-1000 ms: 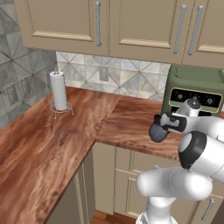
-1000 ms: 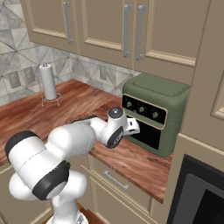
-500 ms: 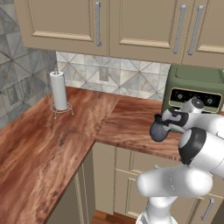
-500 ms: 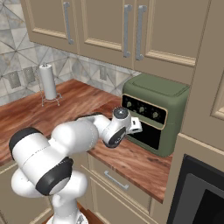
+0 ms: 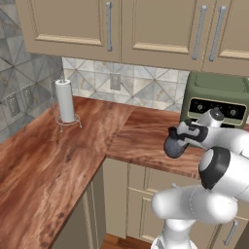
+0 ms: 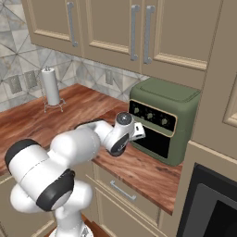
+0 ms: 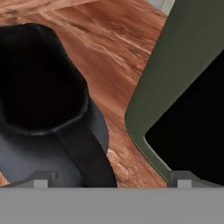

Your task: Move the croissant and beet from the top shelf to the second highest shelf to make space. Then, place the pitcher from the counter on the cleared top shelf.

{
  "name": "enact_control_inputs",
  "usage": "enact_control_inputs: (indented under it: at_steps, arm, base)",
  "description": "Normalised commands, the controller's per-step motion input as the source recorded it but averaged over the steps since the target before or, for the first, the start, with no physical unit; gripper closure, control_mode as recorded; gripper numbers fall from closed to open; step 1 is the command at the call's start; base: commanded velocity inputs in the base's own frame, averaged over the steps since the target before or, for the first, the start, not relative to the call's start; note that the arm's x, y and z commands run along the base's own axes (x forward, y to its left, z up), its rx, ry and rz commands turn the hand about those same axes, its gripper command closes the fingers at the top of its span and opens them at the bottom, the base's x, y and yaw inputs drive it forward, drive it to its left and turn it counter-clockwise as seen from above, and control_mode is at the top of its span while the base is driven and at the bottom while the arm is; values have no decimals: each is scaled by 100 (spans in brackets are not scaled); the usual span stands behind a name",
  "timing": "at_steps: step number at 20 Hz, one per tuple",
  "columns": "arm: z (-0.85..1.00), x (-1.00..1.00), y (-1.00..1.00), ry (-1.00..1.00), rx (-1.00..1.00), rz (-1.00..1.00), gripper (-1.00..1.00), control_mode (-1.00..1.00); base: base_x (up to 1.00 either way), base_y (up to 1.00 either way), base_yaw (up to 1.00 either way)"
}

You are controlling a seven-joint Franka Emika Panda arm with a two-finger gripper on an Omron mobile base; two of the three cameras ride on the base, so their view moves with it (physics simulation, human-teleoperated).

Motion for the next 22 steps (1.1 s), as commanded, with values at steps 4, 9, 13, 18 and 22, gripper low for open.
enact_control_inputs:
  at_steps: [4, 9, 13, 18, 22]
  arm:
    - [0, 0, 44, 0, -2, 1, -100, -100]
    - [0, 0, 40, 0, -1, 1, -100, -100]
    - [0, 0, 29, 0, 0, 0, -100, -100]
    - [-1, 0, 11, 0, 0, 1, -100, -100]
    - [-8, 0, 7, 2, 0, 1, 100, -100]
  base:
    - [0, 0, 0]
    - [0, 0, 0]
    - [0, 0, 0]
    - [0, 0, 0]
    - [0, 0, 0]
